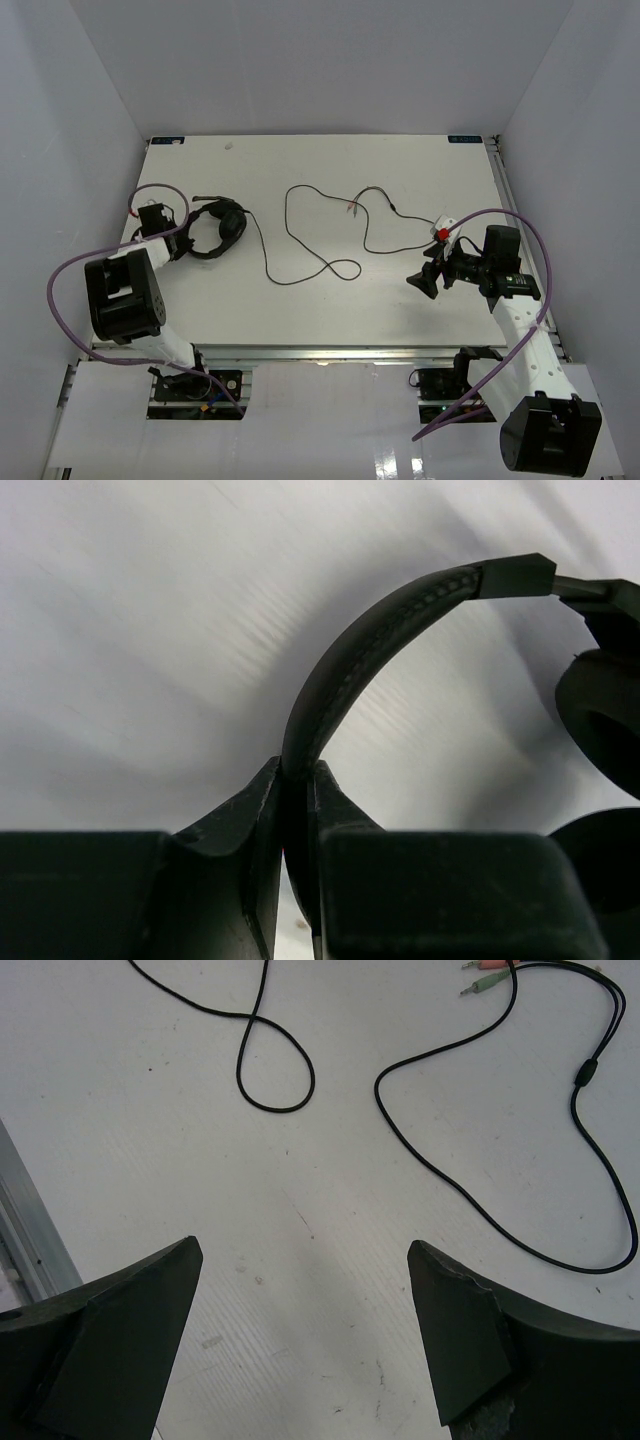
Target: Wrap the headphones
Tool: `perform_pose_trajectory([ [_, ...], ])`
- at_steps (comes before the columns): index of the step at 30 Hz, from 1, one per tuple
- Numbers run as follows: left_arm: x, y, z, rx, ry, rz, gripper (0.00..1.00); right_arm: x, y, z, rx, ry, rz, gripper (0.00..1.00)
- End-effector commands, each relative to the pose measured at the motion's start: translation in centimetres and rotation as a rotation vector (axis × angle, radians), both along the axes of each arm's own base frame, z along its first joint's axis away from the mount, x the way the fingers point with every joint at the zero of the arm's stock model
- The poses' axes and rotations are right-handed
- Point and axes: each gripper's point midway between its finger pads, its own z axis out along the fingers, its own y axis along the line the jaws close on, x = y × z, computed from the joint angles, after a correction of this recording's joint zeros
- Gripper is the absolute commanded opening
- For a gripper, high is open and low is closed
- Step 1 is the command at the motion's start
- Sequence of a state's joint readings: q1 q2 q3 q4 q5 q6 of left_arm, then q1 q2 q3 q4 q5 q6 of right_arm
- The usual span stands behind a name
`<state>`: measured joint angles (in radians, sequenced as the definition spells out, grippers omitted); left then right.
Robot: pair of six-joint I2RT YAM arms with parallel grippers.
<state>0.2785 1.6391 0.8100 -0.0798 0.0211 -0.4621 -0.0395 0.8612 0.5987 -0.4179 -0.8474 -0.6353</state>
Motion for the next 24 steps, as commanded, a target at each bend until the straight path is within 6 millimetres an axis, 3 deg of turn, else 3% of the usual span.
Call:
perform_pose_trajectory([
  [1, -5.7, -7.5, -3.9, -0.226, 0.185, -0.094, 0.15, 0.1, 0.3, 1.7, 0.018, -0.039, 0.021, 0.90],
  [6, -7.2, -10.0, -4.4, -0.231, 0.203, -0.143, 0.21, 0.1, 0.4, 1.7, 0.018, -0.041, 0.022, 0.90],
  [12, -6.5, -9.1, -4.1, -0.173, 0.214, -0.153, 0.47, 0.1, 0.4, 1.7, 0.021, -0.040, 0.025, 0.90],
  [18, -4.0, -8.3, -3.5, -0.093, 0.224, -0.253, 0.55, 0.1, 0.4, 1.7, 0.018, -0.040, 0.022, 0.90],
  [24, -2.7, -8.3, -5.8, -0.056, 0.342, -0.421, 0.53, 0.2, 0.3, 1.7, 0.016, -0.040, 0.019, 0.90],
])
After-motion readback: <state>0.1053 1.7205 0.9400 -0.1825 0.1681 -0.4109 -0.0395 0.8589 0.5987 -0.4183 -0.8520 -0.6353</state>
